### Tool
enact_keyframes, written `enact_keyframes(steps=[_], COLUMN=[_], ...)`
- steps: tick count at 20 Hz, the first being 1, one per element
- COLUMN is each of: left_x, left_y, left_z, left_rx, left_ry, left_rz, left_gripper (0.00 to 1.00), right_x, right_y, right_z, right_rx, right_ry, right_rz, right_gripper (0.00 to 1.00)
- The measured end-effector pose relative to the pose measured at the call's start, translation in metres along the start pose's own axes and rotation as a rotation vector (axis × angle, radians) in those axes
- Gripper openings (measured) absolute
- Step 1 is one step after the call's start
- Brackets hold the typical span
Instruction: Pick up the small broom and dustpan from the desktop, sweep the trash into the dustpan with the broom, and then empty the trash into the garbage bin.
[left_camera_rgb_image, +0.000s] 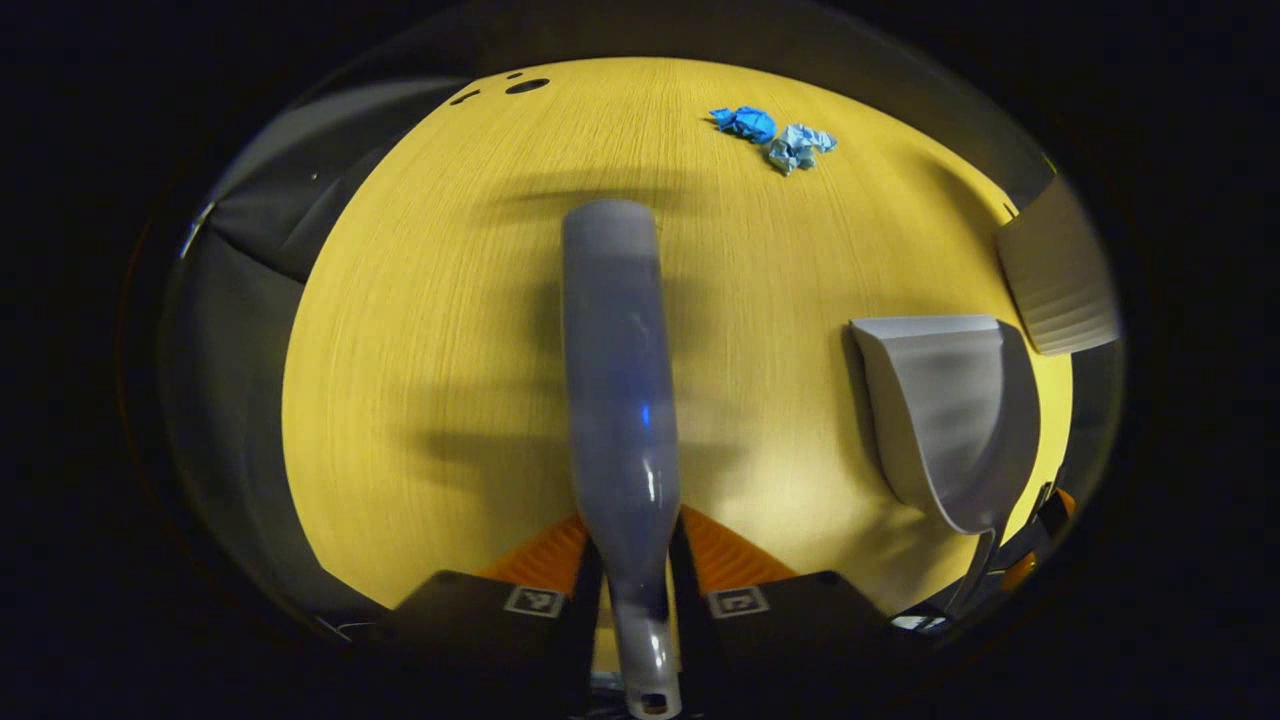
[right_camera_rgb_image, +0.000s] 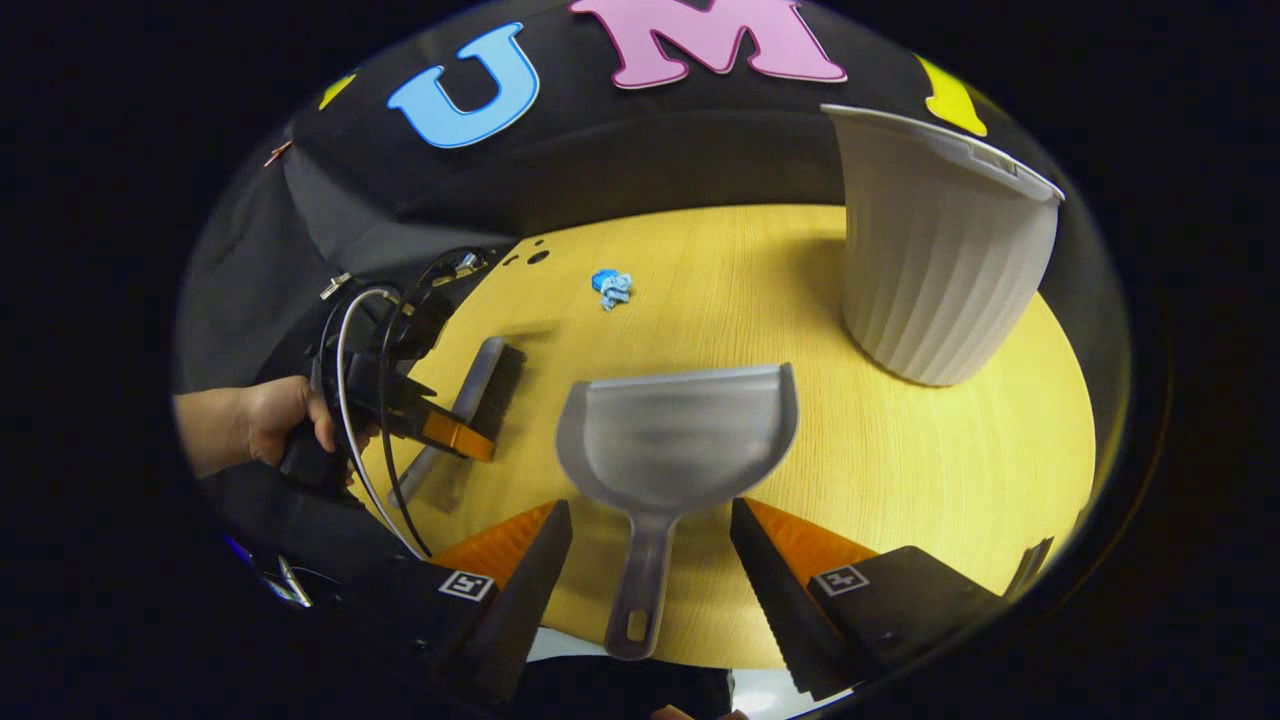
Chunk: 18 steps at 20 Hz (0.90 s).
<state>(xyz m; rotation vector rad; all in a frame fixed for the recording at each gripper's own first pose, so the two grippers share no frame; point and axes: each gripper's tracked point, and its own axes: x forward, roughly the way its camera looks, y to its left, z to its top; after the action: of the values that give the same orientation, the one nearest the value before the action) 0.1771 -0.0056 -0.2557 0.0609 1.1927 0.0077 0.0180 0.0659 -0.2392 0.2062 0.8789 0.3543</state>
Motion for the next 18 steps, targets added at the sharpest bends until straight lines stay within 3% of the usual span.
enact_keyframes(steps=[1, 2, 4, 8, 12, 15, 18], left_x=[0.0, -0.001, -0.001, -0.001, -0.001, -0.002, -0.002], left_y=[-0.001, 0.0, -0.001, -0.002, -0.002, -0.004, -0.004], left_z=[0.001, 0.001, 0.002, 0.009, 0.009, 0.007, 0.009], left_rx=[0.009, 0.015, 0.016, 0.005, 0.002, -0.004, 0.001], left_ry=[0.007, 0.0, -0.022, -0.089, -0.099, -0.082, -0.074], left_rz=[0.003, 0.008, 0.009, -0.006, -0.013, -0.015, -0.051], left_gripper=[0.31, 0.32, 0.26, 0.25, 0.26, 0.26, 0.27], right_x=[0.002, 0.004, 0.006, 0.022, 0.068, 0.085, 0.094], right_y=[0.005, 0.013, 0.013, 0.005, -0.007, -0.014, -0.024], right_z=[-0.005, -0.012, -0.014, -0.04, -0.061, -0.059, -0.051], right_rx=[0.035, 0.079, 0.099, 0.055, -0.019, -0.066, -0.07], right_ry=[0.037, 0.088, 0.122, 0.255, 0.417, 0.447, 0.445], right_rz=[0.032, 0.067, 0.063, -0.028, -0.123, -0.174, -0.243], right_gripper=[0.99, 0.99, 0.99, 0.99, 0.99, 0.99, 0.89])
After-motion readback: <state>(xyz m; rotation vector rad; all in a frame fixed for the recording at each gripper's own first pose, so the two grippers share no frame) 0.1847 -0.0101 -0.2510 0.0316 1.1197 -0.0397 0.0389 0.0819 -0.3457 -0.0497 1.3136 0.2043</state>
